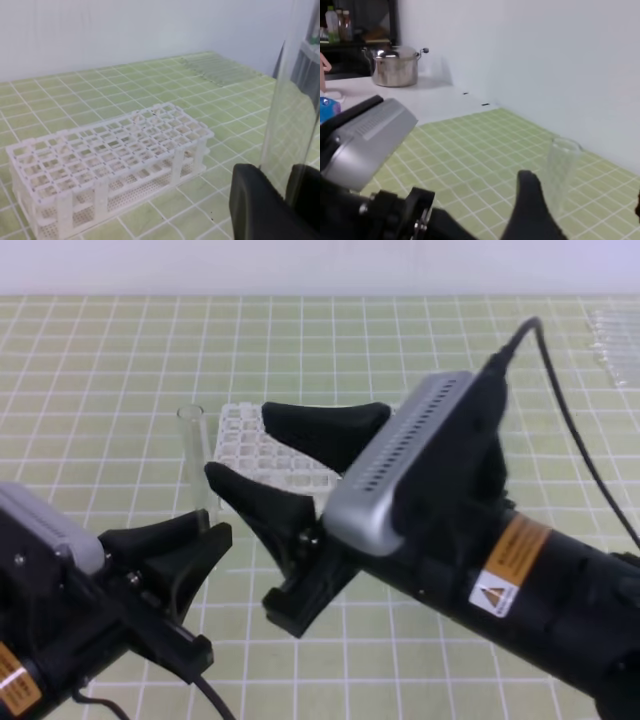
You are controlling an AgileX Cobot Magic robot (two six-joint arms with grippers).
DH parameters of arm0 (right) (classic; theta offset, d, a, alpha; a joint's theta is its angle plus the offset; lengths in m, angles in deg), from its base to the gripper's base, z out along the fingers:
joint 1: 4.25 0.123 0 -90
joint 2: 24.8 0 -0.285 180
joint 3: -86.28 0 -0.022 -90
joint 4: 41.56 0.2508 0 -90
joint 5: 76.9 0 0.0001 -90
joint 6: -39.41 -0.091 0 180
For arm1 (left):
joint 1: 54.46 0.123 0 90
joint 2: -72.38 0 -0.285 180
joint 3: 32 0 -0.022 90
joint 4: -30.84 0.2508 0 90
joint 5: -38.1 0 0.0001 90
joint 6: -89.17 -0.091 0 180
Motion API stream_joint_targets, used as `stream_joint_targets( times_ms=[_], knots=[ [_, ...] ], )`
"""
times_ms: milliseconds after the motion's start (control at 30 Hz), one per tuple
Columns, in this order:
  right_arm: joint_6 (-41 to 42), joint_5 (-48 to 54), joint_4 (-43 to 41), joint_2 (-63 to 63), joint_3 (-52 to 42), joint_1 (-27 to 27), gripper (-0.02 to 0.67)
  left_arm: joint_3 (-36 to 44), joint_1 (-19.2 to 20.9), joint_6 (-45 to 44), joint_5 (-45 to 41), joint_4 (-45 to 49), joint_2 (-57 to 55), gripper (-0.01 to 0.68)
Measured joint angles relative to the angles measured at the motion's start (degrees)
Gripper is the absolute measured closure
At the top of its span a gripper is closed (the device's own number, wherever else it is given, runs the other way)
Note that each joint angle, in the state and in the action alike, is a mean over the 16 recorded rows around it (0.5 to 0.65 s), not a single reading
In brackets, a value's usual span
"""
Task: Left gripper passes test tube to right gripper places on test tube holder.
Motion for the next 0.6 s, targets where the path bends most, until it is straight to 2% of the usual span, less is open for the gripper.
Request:
stream_joint_targets(
  times_ms=[600],
  knots=[
    [-3.49,-2.11,-0.29,7.04,4.74,0.00,0.248,-0.01,0.04,0.51,-0.19,0.09,-0.16,0.618]
  ],
)
